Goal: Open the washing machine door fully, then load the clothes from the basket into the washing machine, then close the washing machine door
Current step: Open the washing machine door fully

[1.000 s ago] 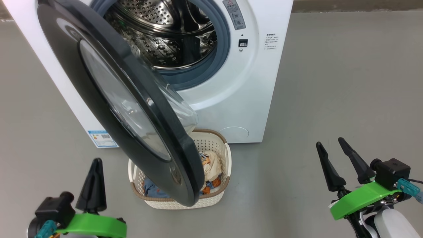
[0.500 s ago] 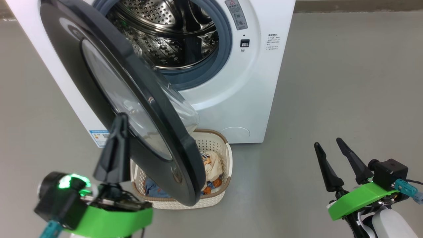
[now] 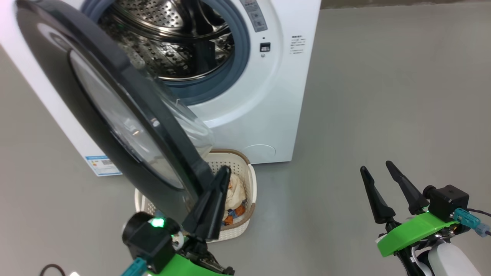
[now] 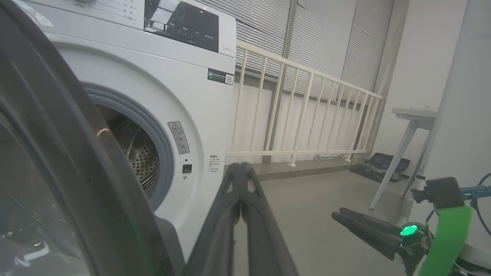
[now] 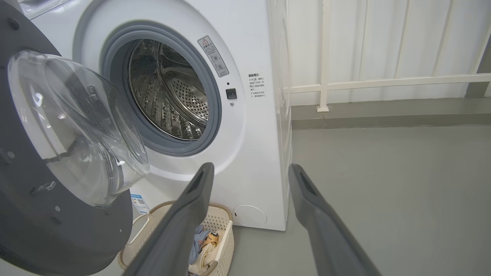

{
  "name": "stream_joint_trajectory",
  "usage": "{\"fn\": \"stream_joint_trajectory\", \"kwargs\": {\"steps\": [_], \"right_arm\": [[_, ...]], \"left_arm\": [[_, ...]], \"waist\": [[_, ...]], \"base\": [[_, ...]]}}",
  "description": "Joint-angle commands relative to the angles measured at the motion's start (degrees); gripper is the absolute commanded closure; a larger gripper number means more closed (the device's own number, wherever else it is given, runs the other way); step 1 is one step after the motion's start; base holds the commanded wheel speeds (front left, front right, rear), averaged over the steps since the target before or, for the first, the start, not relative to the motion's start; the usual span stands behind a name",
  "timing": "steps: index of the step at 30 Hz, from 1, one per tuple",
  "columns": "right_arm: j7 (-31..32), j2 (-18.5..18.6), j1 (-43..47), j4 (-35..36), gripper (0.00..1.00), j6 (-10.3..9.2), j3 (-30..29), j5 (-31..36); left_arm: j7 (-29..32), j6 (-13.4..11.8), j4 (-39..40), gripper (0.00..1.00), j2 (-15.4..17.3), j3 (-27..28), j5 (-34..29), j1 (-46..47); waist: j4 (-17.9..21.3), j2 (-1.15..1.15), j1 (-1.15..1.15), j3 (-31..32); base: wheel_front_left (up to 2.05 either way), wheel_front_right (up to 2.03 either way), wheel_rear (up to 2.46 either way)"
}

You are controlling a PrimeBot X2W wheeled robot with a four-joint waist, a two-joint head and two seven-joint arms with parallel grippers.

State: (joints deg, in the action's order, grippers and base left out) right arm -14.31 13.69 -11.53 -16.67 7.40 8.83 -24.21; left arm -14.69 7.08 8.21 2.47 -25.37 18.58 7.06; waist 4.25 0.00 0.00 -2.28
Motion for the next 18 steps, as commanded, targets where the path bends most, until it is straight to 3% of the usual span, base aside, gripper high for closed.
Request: {"fn": "stream_joint_trajectory", "kwargs": {"steps": [1,12,18], "right_arm": [[-0.7,0.0,-0.6,1.2,0.00,0.09,1.3,0.1],[-0.7,-0.7,-1.0,1.3,0.00,0.09,1.2,0.0],[-0.7,-1.0,-1.2,1.4,0.00,0.09,1.0,0.1]], "left_arm": [[-0.3,0.2,-0.2,1.00,0.4,1.1,0.7,2.1],[-0.3,-0.1,-8.5,1.00,0.4,-1.0,4.7,5.2],[-0.3,-1.4,-12.0,1.00,0.4,-0.2,6.6,6.6]], "waist": [[1.1,0.00,0.00,-0.5],[3.6,0.00,0.00,-2.0],[4.2,0.00,0.00,-3.2]], "base": [[0.00,0.00,0.00],[0.00,0.00,0.00],[0.00,0.00,0.00]]}}
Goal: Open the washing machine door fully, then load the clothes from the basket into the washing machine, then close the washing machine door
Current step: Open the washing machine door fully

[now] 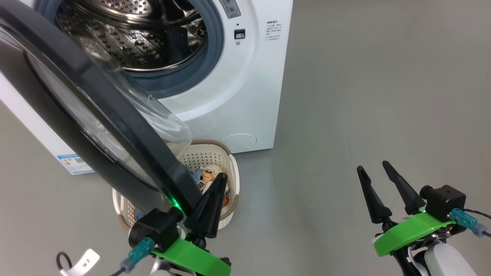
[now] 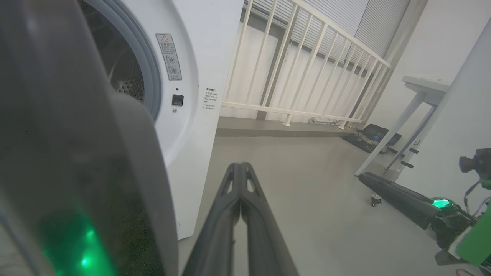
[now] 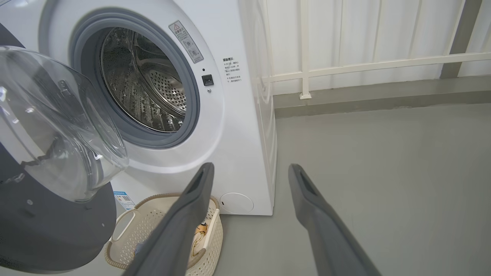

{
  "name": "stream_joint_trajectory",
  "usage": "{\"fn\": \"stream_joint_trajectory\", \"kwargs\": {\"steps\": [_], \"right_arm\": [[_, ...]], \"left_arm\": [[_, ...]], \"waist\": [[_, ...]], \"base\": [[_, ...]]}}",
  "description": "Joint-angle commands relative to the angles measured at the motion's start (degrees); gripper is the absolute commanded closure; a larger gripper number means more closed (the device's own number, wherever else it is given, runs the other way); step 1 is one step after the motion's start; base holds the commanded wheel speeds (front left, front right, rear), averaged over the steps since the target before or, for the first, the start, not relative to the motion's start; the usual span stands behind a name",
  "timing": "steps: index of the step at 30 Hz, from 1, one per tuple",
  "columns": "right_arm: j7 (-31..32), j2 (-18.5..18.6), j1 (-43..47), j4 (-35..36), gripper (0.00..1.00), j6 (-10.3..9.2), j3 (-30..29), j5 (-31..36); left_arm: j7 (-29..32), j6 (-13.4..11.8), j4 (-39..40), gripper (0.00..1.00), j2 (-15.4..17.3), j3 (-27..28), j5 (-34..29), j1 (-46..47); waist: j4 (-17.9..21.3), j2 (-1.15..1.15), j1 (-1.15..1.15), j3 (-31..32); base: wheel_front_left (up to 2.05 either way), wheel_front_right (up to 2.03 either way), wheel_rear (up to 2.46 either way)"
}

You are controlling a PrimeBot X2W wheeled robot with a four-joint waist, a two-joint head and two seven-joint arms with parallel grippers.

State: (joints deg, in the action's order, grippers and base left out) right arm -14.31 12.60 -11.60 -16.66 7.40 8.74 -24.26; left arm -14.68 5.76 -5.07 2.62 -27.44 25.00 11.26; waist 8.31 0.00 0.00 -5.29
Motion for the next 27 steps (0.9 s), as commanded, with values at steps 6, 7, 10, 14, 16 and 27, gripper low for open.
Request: {"fn": "stream_joint_trajectory", "kwargs": {"steps": [6,7,10,14,16,27], "right_arm": [[-0.7,0.0,-1.1,1.1,0.00,0.09,0.6,0.2],[-0.7,0.0,-1.1,1.0,0.00,0.09,0.6,0.2],[-0.7,0.0,-1.2,0.8,0.00,0.09,1.0,0.1],[-0.7,0.0,-1.1,0.5,0.00,0.09,1.3,0.1],[-0.7,0.1,-1.0,0.3,0.00,0.09,1.4,0.0],[-0.7,0.2,-0.2,-0.6,0.00,0.09,1.4,-0.3]], "left_arm": [[-0.3,-1.3,-0.2,1.00,0.3,3.1,1.1,2.5],[-0.3,-1.5,-0.5,1.00,0.3,3.3,1.3,2.5],[-0.3,-1.7,-1.5,1.00,0.3,4.1,1.4,2.2],[-0.3,-1.8,-2.0,1.00,0.3,5.2,1.1,1.5],[-0.3,-1.7,-2.1,1.00,0.3,5.5,0.9,1.1],[-0.2,-2.0,-2.6,1.00,1.2,6.6,0.0,-2.0]], "waist": [[-1.2,0.00,0.00,-0.4],[-1.6,0.00,0.00,-0.3],[-3.0,0.00,0.00,0.1],[-5.3,0.00,0.00,0.7],[-6.6,0.00,0.00,1.0],[-13.0,0.00,0.00,2.9]], "base": [[0.00,0.00,0.00],[0.00,0.00,0.00],[0.00,0.00,0.00],[0.00,0.00,0.00],[0.00,0.00,0.00],[0.00,0.00,0.00]]}}
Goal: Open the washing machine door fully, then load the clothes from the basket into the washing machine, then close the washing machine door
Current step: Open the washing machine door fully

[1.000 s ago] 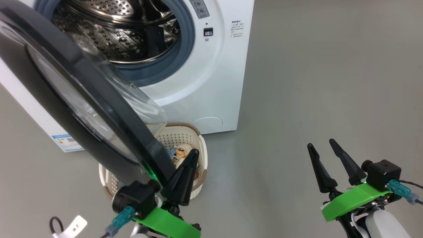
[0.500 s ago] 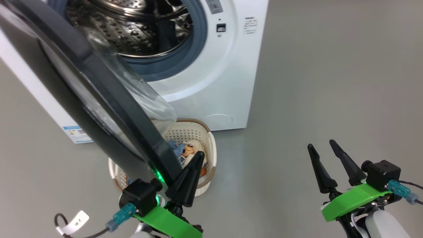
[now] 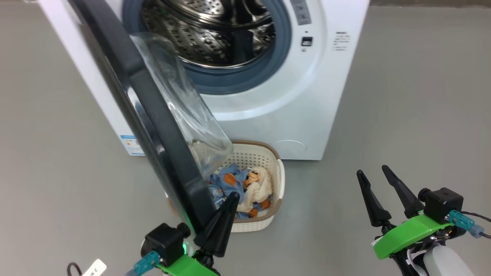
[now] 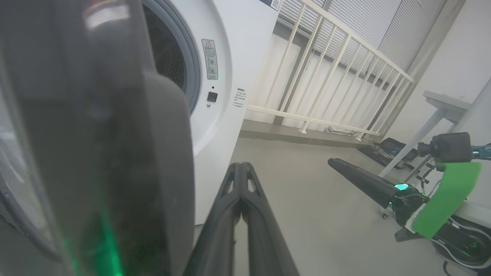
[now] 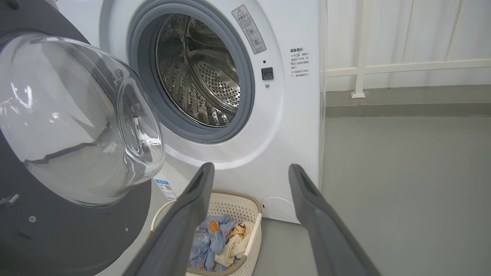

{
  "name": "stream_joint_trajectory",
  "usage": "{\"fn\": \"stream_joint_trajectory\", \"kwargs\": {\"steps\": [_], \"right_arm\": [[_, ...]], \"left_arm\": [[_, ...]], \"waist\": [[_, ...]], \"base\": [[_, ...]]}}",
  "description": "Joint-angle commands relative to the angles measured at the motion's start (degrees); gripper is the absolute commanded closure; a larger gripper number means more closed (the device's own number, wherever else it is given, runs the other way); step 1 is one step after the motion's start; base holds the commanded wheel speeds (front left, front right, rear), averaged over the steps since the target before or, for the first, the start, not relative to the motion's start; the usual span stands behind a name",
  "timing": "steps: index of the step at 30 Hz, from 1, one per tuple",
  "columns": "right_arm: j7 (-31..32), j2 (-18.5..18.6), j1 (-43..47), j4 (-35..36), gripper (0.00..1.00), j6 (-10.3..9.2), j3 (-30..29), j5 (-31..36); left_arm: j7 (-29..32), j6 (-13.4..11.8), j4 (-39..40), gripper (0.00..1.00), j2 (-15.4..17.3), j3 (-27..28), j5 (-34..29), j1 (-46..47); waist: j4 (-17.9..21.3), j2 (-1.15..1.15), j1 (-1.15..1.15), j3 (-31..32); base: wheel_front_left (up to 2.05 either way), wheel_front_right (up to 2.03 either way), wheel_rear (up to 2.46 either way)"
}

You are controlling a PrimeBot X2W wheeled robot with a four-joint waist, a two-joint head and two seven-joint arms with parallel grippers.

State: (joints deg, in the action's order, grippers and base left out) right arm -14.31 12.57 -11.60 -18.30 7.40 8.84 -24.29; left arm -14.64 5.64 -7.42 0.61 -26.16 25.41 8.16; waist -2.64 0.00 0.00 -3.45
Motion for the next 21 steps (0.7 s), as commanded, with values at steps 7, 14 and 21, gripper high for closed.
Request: {"fn": "stream_joint_trajectory", "kwargs": {"steps": [7,14,21], "right_arm": [[-0.7,0.0,0.6,0.7,0.00,0.09,0.9,-0.3],[-0.7,0.0,0.8,0.6,0.00,0.09,-0.4,0.0],[-0.7,-0.2,0.8,1.0,0.00,0.09,-1.4,0.3]], "left_arm": [[0.5,-3.2,0.7,1.00,4.0,5.6,-0.6,0.0],[2.0,-4.7,2.3,1.00,5.3,5.8,-1.0,-1.0],[3.0,-6.3,3.9,1.00,7.0,8.1,-0.4,-1.0]], "waist": [[-5.0,0.00,0.00,1.8],[-8.4,0.00,0.00,2.0],[-12.0,0.00,0.00,1.3]], "base": [[0.00,0.00,0.00],[0.00,0.00,0.00],[0.00,0.00,0.00]]}}
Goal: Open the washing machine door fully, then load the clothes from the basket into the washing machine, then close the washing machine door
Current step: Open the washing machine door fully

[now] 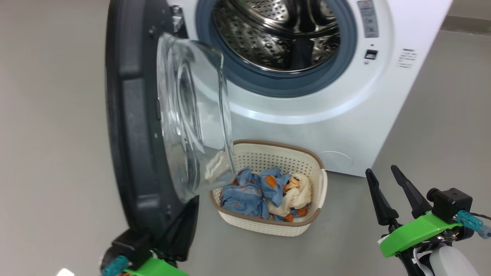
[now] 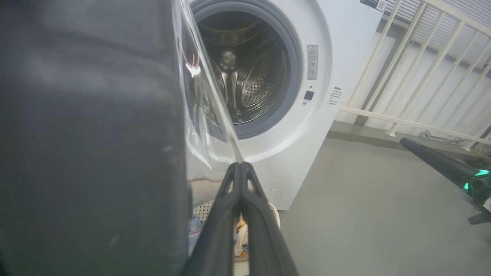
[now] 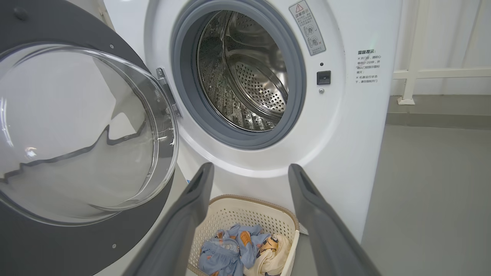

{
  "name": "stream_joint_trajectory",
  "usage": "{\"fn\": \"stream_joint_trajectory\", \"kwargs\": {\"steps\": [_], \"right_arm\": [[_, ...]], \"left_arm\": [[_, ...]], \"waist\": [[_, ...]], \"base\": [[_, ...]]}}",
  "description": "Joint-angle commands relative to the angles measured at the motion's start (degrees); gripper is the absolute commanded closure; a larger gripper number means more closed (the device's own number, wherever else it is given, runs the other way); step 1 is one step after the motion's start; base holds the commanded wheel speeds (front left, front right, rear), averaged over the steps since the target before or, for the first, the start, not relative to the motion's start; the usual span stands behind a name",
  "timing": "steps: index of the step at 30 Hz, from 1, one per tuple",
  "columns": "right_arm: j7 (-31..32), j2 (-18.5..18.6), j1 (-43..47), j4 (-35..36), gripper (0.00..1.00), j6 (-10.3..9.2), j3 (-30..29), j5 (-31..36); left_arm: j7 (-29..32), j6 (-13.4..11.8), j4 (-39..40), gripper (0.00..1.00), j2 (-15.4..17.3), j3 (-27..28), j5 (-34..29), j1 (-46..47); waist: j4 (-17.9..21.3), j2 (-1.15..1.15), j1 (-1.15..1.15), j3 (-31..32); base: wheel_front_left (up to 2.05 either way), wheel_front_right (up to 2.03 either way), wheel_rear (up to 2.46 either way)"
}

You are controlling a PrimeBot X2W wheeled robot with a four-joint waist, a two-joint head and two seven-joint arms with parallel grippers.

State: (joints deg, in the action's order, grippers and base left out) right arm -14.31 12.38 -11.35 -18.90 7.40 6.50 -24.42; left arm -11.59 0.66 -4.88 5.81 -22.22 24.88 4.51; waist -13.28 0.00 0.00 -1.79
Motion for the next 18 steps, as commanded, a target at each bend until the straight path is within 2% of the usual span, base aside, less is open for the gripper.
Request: {"fn": "stream_joint_trajectory", "kwargs": {"steps": [1,13,18], "right_arm": [[-0.7,-0.1,0.5,1.6,0.00,0.09,0.8,0.5],[-0.7,-1.0,0.4,1.9,0.00,0.09,-0.7,0.8],[-0.7,-1.2,0.0,2.0,0.00,0.09,-0.9,1.0]], "left_arm": [[0.0,-1.5,1.4,1.00,2.1,4.6,0.3,2.8],[2.9,-4.7,1.2,1.00,7.8,11.3,1.6,4.4],[4.6,-5.0,-1.0,1.00,10.7,14.2,2.6,6.9]], "waist": [[-1.9,0.00,0.00,-0.4],[-7.3,0.00,0.00,-0.9],[-8.8,0.00,0.00,-1.5]], "base": [[0.00,0.00,0.00],[0.00,0.00,0.00],[0.00,0.00,0.00]]}}
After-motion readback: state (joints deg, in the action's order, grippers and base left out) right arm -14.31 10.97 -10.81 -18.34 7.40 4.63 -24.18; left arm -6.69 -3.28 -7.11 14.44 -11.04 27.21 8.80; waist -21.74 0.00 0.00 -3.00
